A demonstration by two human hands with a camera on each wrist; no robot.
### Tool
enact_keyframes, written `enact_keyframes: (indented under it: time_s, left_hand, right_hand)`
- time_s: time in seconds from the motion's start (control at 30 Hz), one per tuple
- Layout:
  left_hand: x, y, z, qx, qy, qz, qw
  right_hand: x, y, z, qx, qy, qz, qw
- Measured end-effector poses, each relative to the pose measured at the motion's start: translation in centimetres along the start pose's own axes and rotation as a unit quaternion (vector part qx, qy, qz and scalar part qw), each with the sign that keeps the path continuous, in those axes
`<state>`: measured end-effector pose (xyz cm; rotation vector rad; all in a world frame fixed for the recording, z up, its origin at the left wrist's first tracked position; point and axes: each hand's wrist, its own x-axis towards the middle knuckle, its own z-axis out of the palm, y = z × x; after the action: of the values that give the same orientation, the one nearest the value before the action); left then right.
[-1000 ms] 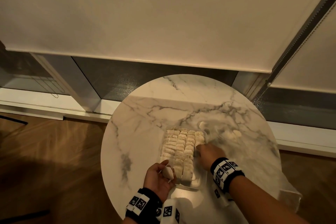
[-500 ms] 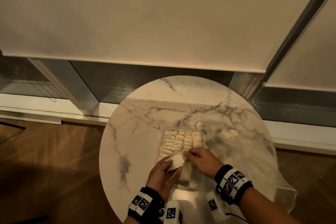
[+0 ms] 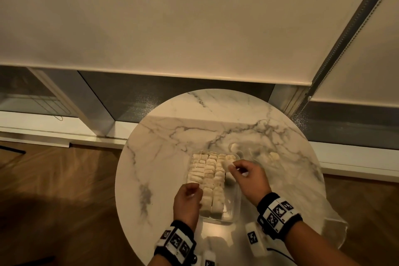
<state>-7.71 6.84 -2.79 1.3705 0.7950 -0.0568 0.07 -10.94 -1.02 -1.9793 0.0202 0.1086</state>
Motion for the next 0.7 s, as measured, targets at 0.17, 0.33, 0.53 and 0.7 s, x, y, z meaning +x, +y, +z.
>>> enact_keyframes:
  time_s: [0.17, 0.33, 0.53, 0.7]
  left_hand:
    - [1.1, -1.5, -2.1, 0.355, -0.002, 0.237, 0.904]
    - [1.8, -2.9, -2.8, 0.419, -0.001, 0.169, 0.892]
    - [2.3, -3.6, -3.2, 0.369, -0.043, 0.118, 0.921]
    - [2.3, -3.8, -3.3, 0.347, -0.038, 0.109, 0.931]
  right_hand:
    - [0.9, 2.0, -0.5, -0.142, -0.078, -0.005, 0.987]
    - [1.1, 3.5, 0.0, -0.289, -0.145, 0.032, 0.946]
    - [1.7, 3.2, 0.9, -0.368, -0.208, 0.044, 0.905]
    - [2.7, 3.0, 1.6, -0.424, -0.176, 0.050, 0.887]
